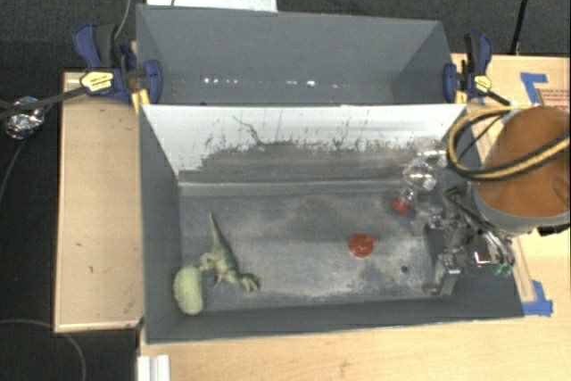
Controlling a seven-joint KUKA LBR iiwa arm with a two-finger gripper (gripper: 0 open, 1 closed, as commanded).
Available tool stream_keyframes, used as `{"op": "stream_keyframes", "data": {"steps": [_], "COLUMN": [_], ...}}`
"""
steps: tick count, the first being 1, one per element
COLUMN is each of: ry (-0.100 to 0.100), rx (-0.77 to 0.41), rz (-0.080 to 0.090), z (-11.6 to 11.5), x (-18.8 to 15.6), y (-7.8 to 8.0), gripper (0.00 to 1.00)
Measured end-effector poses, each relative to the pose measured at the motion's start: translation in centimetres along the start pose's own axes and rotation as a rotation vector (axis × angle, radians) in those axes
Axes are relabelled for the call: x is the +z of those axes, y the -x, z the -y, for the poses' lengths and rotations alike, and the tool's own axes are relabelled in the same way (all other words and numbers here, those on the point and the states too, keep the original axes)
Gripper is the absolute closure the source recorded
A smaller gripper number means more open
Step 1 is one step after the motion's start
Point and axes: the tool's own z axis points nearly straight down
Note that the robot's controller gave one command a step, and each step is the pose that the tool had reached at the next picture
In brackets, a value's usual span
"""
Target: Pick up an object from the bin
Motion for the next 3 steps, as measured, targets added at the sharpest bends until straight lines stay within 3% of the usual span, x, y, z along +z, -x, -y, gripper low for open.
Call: {"op": "stream_keyframes", "data": {"steps": [1, 2, 3], "ry": [-0.002, 0.0, 0.0], "rx": [-0.005, 0.098, 0.182], "rz": [0.008, 0.007, 0.005], "z": [0.0, -4.7, -6.3], "x": [-0.4, 4.4, 4.5], "y": [0.2, 2.0, 1.5], "gripper": [0.0, 0.0, 0.0]}}
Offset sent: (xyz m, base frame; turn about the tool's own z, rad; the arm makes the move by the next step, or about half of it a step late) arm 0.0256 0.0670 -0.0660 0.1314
